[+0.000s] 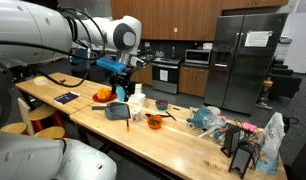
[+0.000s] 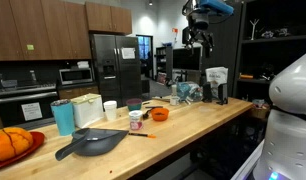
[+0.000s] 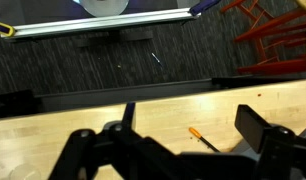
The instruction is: Put the transparent lid on the white can
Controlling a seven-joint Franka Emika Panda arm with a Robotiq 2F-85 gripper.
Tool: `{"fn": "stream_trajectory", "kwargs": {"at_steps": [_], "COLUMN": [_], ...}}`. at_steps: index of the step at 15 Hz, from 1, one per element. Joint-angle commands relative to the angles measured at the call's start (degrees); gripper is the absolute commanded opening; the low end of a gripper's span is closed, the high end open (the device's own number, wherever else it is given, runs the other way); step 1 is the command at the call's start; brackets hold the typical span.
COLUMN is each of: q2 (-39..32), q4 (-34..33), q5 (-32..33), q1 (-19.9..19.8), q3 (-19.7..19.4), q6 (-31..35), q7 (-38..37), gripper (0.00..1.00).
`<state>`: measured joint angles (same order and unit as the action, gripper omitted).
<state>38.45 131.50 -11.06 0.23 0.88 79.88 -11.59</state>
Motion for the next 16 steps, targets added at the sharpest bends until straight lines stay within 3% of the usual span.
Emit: {"fn": "stream_trajectory", "kwargs": {"at_steps": [1, 9, 16], "q2": [0.0, 0.3, 5.6], "q4": [-0.2, 0.3, 10.1], "q5": [-0.3, -0.2, 2.4], "q1": [-1.1, -0.8, -4.3], "q3": [0.8, 0.7, -2.2], "q6": [-0.2, -0.4, 11.0], "q7": [0.5, 1.6, 4.5], "gripper": [1.00, 1.00, 1.00]}}
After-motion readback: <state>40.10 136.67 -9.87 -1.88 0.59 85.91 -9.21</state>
